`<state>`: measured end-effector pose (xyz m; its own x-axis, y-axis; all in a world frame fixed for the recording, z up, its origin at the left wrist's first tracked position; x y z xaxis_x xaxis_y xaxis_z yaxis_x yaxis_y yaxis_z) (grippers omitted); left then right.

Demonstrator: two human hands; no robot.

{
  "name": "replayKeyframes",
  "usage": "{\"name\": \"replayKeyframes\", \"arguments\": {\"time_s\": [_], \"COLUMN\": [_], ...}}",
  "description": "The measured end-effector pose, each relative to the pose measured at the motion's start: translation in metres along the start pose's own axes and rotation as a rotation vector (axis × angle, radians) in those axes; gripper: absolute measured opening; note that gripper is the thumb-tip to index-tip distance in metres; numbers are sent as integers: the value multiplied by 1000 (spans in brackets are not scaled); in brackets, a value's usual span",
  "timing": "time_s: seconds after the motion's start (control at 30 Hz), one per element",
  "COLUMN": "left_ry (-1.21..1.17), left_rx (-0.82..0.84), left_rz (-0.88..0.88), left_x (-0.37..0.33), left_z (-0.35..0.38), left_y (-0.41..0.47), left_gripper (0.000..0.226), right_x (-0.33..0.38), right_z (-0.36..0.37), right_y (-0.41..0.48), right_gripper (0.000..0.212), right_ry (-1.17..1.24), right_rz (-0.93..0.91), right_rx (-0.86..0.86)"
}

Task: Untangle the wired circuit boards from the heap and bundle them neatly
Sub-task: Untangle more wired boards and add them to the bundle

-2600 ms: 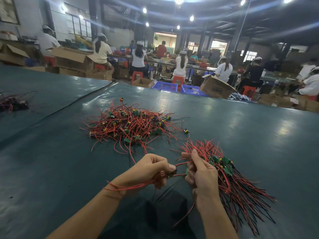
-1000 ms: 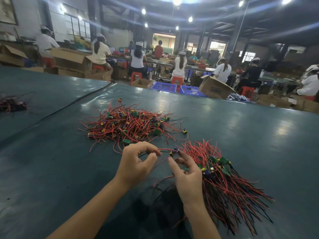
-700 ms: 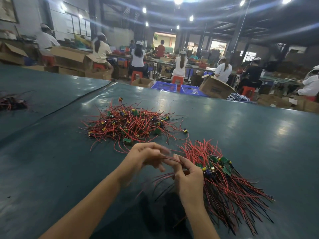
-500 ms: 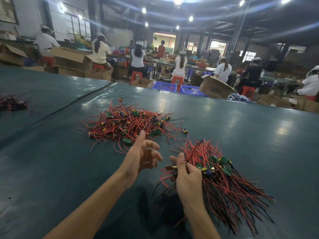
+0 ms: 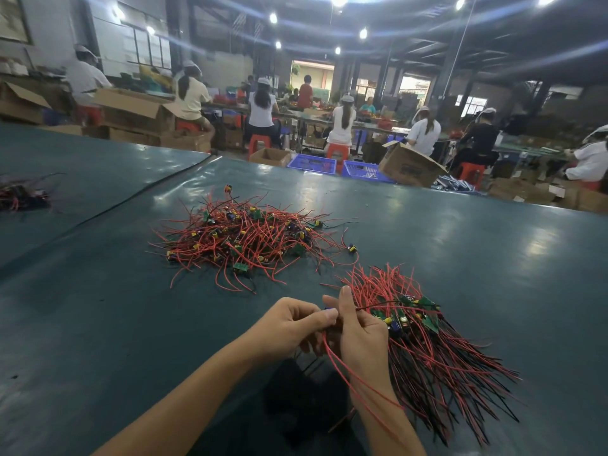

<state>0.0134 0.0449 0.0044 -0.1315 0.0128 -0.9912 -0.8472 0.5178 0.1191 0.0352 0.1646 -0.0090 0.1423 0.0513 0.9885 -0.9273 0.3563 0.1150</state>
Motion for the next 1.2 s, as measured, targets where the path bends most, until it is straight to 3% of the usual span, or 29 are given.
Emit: {"name": "replayKeyframes", "arguments": {"time_s": [0.27,0.57,0.77,0.9,0.97,1.07,1.13,1.2], "left_ry": [-93,0,-35,-58,-59,-28,-12,3], "left_rx": [-137,46,207,123,58,-54,-61,-38], "left_rz": [33,26,2,-36,-41,-46,-49,-53], "left_x": [-1,-4,-16,-15,-12,-10,-9,-9], "left_z": [-10,-6,-12,-11,-10,-11,-12,-11], "left_y": [3,0,-9,-8,-5,-3,-2,-2], "left_gripper": [38,37,33,31,38,34,33,30], "right_x": [3,0,5,4,3,6,8,8], "right_z": [4,-7,-26,-30,-26,-11,1,4], "right_y": [-3,3,15,13,10,3,-3,-5], "right_gripper": [19,26,16,19,28,28,22,24], "right_ry": [126,168,391,437,332,121,66,49], "right_rz": [8,122,208,228,209,128,31,2], "right_rx": [70,-89,-301,-351,-300,-89,56,84]}}
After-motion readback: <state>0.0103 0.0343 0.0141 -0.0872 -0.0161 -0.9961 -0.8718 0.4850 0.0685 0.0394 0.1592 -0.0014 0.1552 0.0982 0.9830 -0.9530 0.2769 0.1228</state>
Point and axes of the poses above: each hand's wrist, its own y-axis towards the middle knuckle, its own z-axis out of the palm, x = y × z, the point moved 2 cm from there along y, towards the middle knuckle, and after that the axes turned 2 degrees about -y, right-handed, at the moved point
